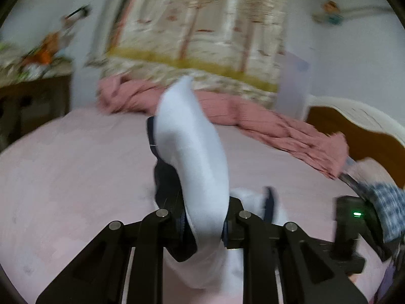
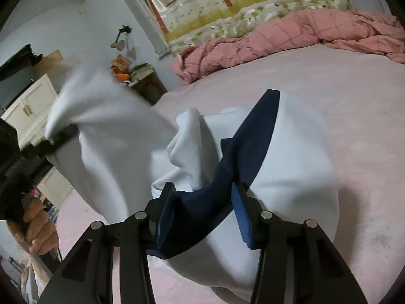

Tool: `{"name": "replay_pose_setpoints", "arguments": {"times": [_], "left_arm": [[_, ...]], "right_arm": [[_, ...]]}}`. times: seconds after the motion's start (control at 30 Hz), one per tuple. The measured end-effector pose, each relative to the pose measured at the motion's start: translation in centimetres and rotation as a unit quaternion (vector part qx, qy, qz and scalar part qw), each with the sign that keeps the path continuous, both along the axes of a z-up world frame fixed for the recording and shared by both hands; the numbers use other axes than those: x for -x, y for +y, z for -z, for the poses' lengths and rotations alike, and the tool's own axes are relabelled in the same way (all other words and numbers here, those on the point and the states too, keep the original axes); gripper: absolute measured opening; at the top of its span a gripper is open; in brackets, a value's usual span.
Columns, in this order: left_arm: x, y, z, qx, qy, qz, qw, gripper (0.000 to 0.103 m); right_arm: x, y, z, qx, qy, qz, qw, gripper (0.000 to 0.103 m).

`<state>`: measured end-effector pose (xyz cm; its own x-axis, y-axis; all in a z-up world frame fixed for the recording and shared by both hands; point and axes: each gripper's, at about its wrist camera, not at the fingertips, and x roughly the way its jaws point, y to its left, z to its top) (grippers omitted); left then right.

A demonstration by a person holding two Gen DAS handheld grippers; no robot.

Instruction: Fold large clothes

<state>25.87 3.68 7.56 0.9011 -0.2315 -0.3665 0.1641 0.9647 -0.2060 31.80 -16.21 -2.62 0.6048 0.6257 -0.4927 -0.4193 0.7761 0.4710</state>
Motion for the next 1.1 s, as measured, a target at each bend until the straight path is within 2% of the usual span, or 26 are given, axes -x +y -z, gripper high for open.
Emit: {"name": "replay_pose_setpoints", "arguments": {"times": [0.1, 0.13, 0.17, 0.23, 0.3, 0.33, 0.4, 0.43, 0.5, 0.57, 0.63, 0.67, 0.73, 0.83, 0.93, 1.03, 1.1], "left_arm": [[-0.7, -4.0, -0.8, -0.013, -0.004, 0.044, 0.9989, 0.018], [-1.1, -5.2, -0.8, -0.014, 0.001, 0.052, 0.9985, 0.017], [-1.5, -6.3, -0.7, -0.015, 0.006, 0.06, 0.9981, 0.017], [-2.1, -8.2, -0.3, -0.023, 0.014, 0.071, 0.9971, 0.017], [-2.1, -10.3, 0.3, -0.042, 0.014, 0.083, 0.9956, 0.016], [-2.0, -11.3, 0.7, -0.05, 0.012, 0.093, 0.9943, 0.016], [-1.9, -13.0, 1.6, -0.063, 0.012, 0.117, 0.991, 0.016], [-1.8, -14.3, 2.1, -0.073, 0.015, 0.126, 0.9892, 0.016], [-1.7, -16.6, 3.4, -0.1, 0.021, 0.142, 0.9846, 0.016], [-2.0, -18.1, 5.2, -0.113, 0.038, 0.152, 0.9811, 0.015], [-2.3, -18.8, 7.3, -0.124, 0.06, 0.158, 0.9777, 0.015], [-1.9, -19.2, 8.1, -0.135, 0.058, 0.16, 0.976, 0.015], [-0.8, -19.5, 8.5, -0.155, 0.045, 0.163, 0.9733, 0.016], [-0.5, -18.3, 8.4, -0.121, 0.051, 0.17, 0.9767, 0.016], [-0.3, -17.1, 8.2, -0.092, 0.052, 0.177, 0.9786, 0.018], [0.9, -15.9, 7.6, -0.081, 0.046, 0.186, 0.9781, 0.023], [1.8, -15.0, 7.1, -0.078, 0.044, 0.189, 0.9778, 0.026]], "right_arm": [[-0.2, -1.4, 0.2, -0.059, 0.026, -0.027, 0.998, 0.049], [-0.1, -2.3, 0.3, -0.07, 0.035, -0.02, 0.997, 0.05], [0.2, -3.8, 0.1, -0.086, 0.044, -0.001, 0.995, 0.05], [1.7, -7.7, -1.3, -0.112, 0.013, 0.058, 0.992, 0.05], [2.9, -11.1, -2.8, -0.071, -0.033, 0.156, 0.985, 0.05], [3.2, -12.6, -3.0, -0.043, -0.038, 0.211, 0.976, 0.05], [2.5, -14.2, -2.2, -0.008, -0.018, 0.258, 0.966, 0.05], [1.9, -14.7, -1.5, 0.007, 0.008, 0.275, 0.961, 0.05], [2.0, -15.3, -0.8, 0.005, 0.024, 0.295, 0.955, 0.049], [2.6, -15.2, -1.4, -0.001, 0.002, 0.291, 0.957, 0.049], [4.1, -14.4, -2.6, 0.019, -0.043, 0.299, 0.953, 0.05], [4.4, -14.0, -3.0, 0.029, -0.061, 0.299, 0.952, 0.05], [4.9, -12.7, -3.7, 0.035, -0.084, 0.271, 0.958, 0.05], [4.8, -11.6, -4.0, 0.018, -0.082, 0.212, 0.974, 0.05], [4.4, -10.3, -3.9, 0.004, -0.073, 0.166, 0.983, 0.052], [3.9, -9.8, -3.4, -0.004, -0.062, 0.146, 0.987, 0.057], [3.7, -9.4, -2.9, 0.013, -0.051, 0.147, 0.988, 0.057]]}}
